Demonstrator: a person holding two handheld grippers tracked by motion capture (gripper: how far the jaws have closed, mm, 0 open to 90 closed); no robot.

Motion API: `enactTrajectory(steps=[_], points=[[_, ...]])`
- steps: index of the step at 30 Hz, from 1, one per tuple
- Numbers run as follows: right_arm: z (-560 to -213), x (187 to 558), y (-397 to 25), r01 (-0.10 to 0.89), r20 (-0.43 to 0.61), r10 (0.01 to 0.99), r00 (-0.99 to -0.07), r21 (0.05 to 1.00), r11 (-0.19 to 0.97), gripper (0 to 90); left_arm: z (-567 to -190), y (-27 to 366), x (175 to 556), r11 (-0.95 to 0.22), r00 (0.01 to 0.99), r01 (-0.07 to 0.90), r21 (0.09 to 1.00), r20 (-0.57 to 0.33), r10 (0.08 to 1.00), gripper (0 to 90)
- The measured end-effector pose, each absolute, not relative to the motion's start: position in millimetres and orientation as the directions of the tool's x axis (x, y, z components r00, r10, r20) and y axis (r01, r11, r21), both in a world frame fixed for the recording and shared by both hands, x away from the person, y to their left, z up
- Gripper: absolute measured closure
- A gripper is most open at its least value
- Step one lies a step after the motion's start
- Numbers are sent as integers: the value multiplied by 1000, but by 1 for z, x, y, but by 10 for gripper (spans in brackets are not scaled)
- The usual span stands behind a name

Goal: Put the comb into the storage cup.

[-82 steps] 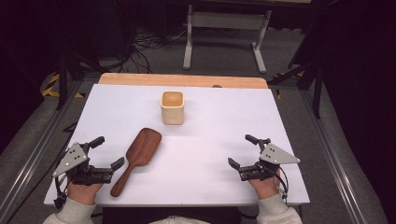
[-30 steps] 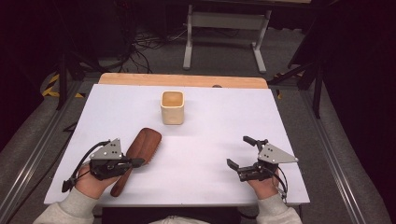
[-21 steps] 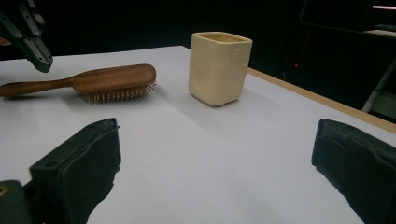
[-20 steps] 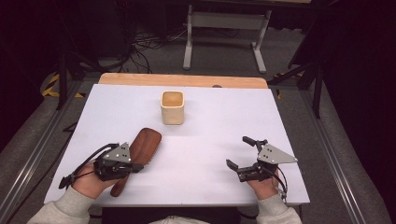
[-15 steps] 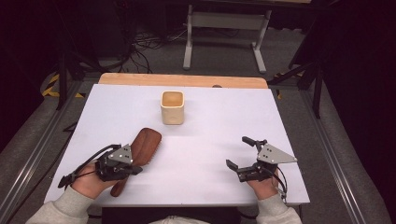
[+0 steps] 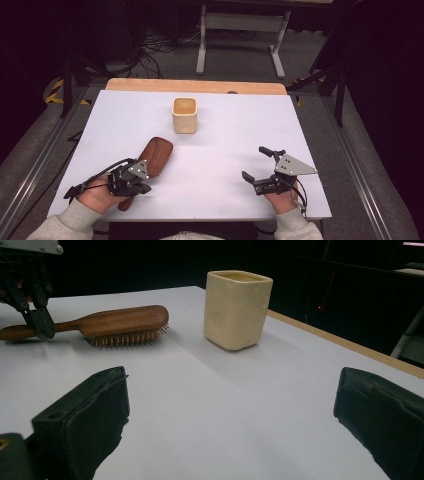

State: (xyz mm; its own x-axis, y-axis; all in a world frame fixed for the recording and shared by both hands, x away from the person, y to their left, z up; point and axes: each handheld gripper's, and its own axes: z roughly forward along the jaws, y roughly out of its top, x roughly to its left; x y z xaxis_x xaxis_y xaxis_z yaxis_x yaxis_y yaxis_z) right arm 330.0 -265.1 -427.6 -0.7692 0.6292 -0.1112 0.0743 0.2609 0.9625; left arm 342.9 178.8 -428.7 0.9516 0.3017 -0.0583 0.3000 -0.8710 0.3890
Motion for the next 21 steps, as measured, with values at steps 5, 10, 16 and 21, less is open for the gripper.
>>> enactTrajectory(steps=[5,10,16,21], points=[[-428,330,-265,73,-111,627,-771,963,260,18,-431,176,343,-886,953,296,356,-55,296,900],[-428,330,-265,73,-109,626,-772,963,258,18,-433,177,343,-895,951,305,325,-46,307,900],[-428,330,-264,74,-107,625,-773,964,257,18,-436,178,343,-907,946,315,281,-17,323,900],[-428,331,-264,78,-107,625,-773,962,261,19,-438,180,343,-908,943,323,267,-13,331,900]])
